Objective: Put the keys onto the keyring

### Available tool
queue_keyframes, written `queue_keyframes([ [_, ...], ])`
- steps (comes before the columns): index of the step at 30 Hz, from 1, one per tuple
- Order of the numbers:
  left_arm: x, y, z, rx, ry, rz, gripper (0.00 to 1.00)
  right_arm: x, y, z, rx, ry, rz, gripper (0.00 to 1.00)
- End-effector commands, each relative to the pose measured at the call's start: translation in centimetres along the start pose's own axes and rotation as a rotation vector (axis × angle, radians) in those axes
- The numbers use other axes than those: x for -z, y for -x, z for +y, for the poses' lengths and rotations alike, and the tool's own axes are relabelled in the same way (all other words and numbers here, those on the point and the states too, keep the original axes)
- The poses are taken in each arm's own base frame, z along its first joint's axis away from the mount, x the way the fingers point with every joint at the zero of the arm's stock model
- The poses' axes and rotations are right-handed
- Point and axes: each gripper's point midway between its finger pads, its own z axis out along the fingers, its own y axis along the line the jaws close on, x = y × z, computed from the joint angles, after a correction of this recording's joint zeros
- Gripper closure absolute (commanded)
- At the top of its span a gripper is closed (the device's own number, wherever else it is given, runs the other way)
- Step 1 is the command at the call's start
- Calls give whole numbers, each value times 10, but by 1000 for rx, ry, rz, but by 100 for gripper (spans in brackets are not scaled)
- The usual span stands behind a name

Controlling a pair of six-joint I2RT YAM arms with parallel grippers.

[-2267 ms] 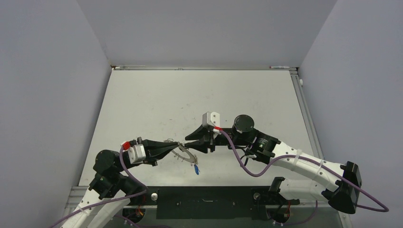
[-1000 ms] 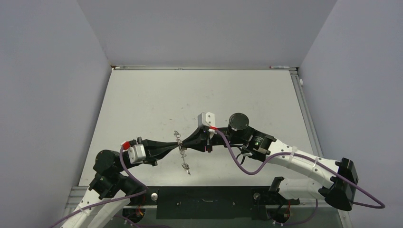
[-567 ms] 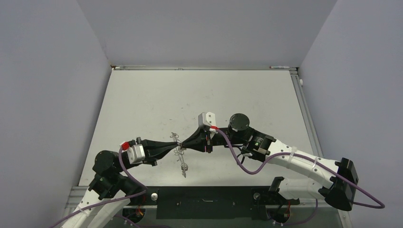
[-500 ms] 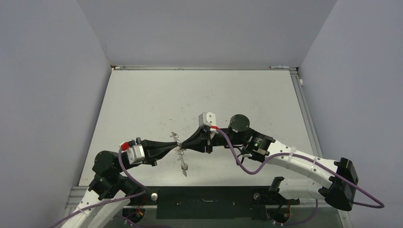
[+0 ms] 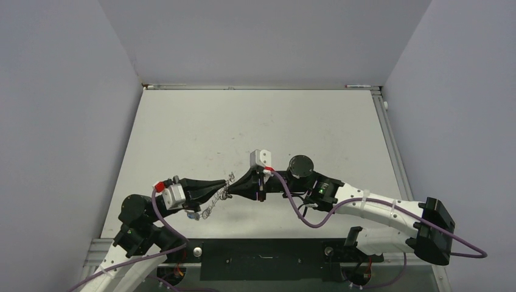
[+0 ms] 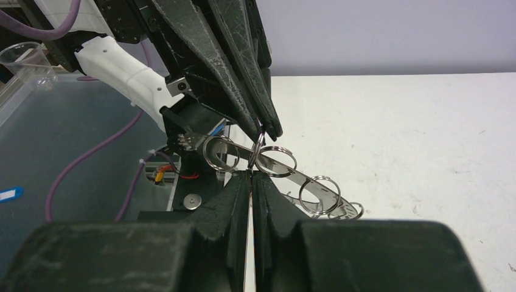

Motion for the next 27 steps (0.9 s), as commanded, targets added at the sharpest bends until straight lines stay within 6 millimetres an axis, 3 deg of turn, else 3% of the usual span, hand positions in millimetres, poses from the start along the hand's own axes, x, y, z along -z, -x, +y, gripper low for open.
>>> queue_keyframes([
  [1, 0, 28, 10, -65, 53, -88, 100, -5, 14, 0, 48, -8, -7, 95],
  [7, 0, 29, 9, -69, 47, -94, 98, 1, 18, -11, 87, -73, 44, 95],
  [11, 4, 33, 5, -84, 38, -118, 61, 6, 18, -20, 114, -121, 92, 95],
  [16, 8, 37, 2, -102, 32, -145, 38, 9, 22, -30, 134, -170, 141, 95],
  [27, 9, 35, 13, -92, 98, -126, 33, 18, 12, -52, 131, -281, 269, 95],
])
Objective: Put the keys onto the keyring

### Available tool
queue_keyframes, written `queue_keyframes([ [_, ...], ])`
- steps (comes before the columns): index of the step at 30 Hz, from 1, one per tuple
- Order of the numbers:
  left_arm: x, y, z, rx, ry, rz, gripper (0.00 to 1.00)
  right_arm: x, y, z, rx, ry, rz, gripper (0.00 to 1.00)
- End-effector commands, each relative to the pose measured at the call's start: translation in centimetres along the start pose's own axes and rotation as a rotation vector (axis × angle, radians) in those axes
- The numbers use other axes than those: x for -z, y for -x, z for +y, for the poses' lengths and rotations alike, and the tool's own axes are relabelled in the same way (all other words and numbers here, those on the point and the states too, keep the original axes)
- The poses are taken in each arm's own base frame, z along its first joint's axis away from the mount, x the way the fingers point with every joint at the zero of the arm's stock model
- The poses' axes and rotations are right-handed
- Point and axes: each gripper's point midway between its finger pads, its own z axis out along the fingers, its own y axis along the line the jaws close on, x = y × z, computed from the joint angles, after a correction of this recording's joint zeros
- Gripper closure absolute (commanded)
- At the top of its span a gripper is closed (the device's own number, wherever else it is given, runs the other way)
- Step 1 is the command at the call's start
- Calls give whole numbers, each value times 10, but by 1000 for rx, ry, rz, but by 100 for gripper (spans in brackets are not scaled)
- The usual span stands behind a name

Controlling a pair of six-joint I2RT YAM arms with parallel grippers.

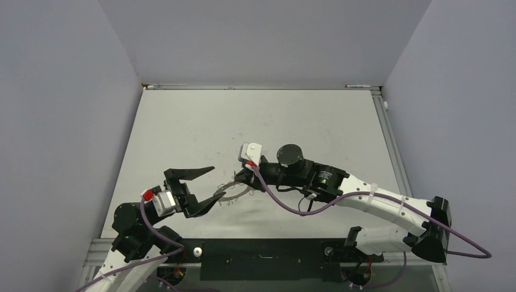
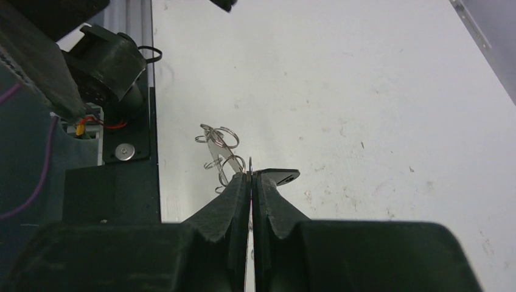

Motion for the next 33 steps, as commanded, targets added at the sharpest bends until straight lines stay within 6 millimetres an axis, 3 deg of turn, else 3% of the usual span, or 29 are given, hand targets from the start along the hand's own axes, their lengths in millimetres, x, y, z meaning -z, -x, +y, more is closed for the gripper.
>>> queue_keyframes([
  [1, 0, 9, 11, -20, 57, -22, 32, 3, 13, -15, 27, -78, -3, 95],
  [6, 0, 2, 12, -11, 64, -4, 28, 8, 10, -13, 47, -71, 19, 95],
  [11, -8, -14, 1, 51, -20, 45, 26, 20, 15, 0, 105, 0, 15, 95],
  [19, -19, -36, -17, 174, -150, 122, 32, 35, 28, 20, 156, 91, -43, 95],
  [23, -19, -36, -19, 174, -166, 134, 40, 46, 35, 39, 197, 192, -76, 95],
  [33, -13, -22, -31, 122, -229, 76, 49, 76, 45, 79, 247, 419, -106, 95],
])
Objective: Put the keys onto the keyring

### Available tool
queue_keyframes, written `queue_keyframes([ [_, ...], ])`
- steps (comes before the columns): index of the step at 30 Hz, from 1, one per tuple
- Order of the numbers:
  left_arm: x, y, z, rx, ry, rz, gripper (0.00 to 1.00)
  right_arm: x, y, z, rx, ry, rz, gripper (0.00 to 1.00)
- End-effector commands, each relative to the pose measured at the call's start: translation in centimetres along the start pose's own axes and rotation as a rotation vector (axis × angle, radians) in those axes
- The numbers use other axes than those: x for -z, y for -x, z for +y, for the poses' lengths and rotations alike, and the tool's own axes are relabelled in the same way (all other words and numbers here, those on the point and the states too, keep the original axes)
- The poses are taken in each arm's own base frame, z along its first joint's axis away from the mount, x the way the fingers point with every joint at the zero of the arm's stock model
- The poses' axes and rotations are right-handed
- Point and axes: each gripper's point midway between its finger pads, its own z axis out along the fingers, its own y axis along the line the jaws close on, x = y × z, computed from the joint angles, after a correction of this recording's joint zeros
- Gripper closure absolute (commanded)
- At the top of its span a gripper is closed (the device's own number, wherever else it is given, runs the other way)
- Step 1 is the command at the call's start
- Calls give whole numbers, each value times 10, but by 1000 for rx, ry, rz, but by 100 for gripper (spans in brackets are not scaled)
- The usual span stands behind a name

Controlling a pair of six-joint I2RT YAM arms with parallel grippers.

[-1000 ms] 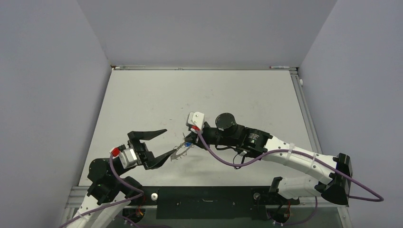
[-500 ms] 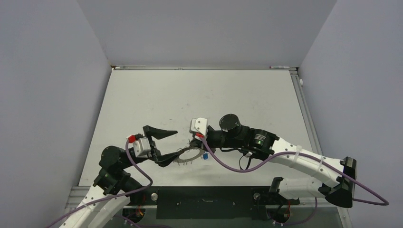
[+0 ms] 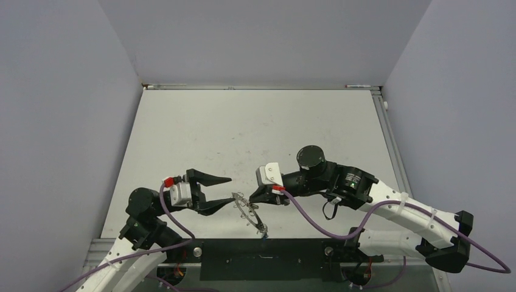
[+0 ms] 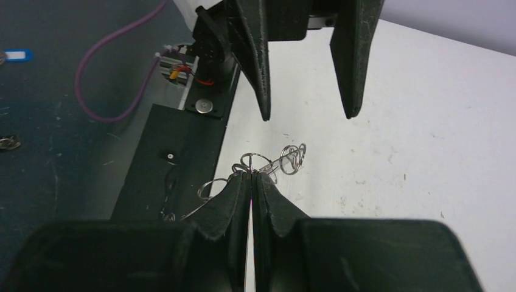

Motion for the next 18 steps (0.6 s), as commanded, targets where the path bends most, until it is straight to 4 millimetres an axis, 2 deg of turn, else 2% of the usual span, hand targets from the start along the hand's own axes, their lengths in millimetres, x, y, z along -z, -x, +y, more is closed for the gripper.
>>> queue_keyframes([
  [1, 0, 15, -8, -42, -45, -46, 49, 12, 41, 25, 98, 143, -110, 95],
  [6, -2, 13, -13, -15, -81, -43, 49, 6, 31, 37, 87, 258, -71, 95],
  [13, -4, 9, -4, 5, -37, -18, 52, 6, 30, 44, 105, 315, -63, 95],
  [18, -5, 8, -21, 43, -139, -30, 49, 15, 34, 56, 137, 399, -81, 94],
])
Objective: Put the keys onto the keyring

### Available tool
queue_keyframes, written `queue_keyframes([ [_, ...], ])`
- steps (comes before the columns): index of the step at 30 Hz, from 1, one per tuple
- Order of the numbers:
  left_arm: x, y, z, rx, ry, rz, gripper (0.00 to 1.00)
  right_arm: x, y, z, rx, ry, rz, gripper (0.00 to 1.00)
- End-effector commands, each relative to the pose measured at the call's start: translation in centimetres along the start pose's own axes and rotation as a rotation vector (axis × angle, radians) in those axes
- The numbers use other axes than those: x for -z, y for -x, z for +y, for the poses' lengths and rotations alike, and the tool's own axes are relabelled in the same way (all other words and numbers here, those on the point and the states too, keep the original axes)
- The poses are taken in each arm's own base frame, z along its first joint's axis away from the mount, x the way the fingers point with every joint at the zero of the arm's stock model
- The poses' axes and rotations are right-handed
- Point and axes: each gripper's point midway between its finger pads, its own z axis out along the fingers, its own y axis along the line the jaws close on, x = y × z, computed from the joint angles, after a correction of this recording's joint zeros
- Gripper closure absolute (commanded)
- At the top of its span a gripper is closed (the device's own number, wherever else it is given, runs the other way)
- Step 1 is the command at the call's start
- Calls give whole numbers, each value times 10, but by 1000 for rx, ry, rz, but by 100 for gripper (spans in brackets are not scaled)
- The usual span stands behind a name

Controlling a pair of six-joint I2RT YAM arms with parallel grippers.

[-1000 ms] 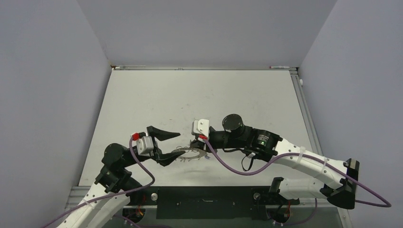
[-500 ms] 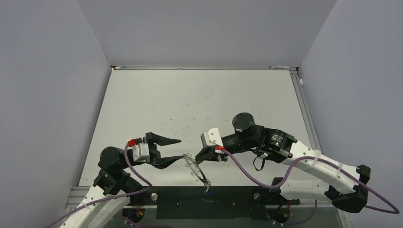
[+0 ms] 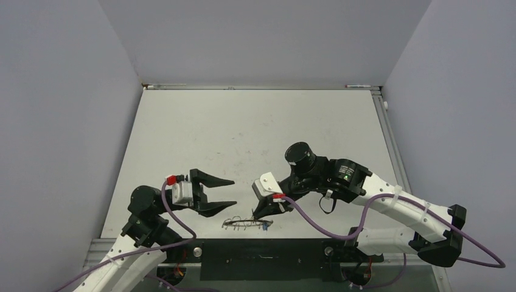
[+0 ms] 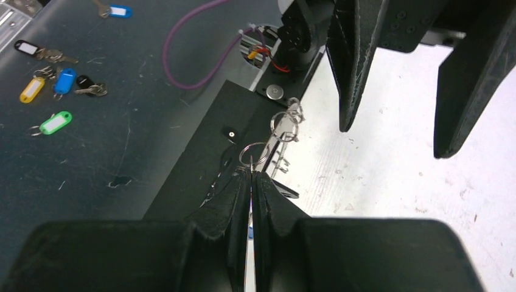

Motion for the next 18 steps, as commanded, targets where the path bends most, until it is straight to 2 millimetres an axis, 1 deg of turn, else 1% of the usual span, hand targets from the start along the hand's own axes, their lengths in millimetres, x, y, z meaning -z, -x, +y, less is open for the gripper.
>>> queue_keyframes([
  [1, -4, 9, -18, 23, -115, -35, 48, 11, 37, 19, 140, 119, -102, 94],
  [4, -4, 9, -26, 46, -164, -36, 48, 11, 37, 25, 151, 174, -101, 93],
  [8, -5, 8, -38, 74, -231, -42, 51, 8, 36, 23, 148, 185, -99, 93],
  [14, -7, 3, -62, 138, -355, -19, 50, 6, 39, 18, 159, 189, -109, 93],
  [18, -9, -3, -70, 169, -393, 3, 48, 5, 39, 17, 159, 198, -109, 93],
])
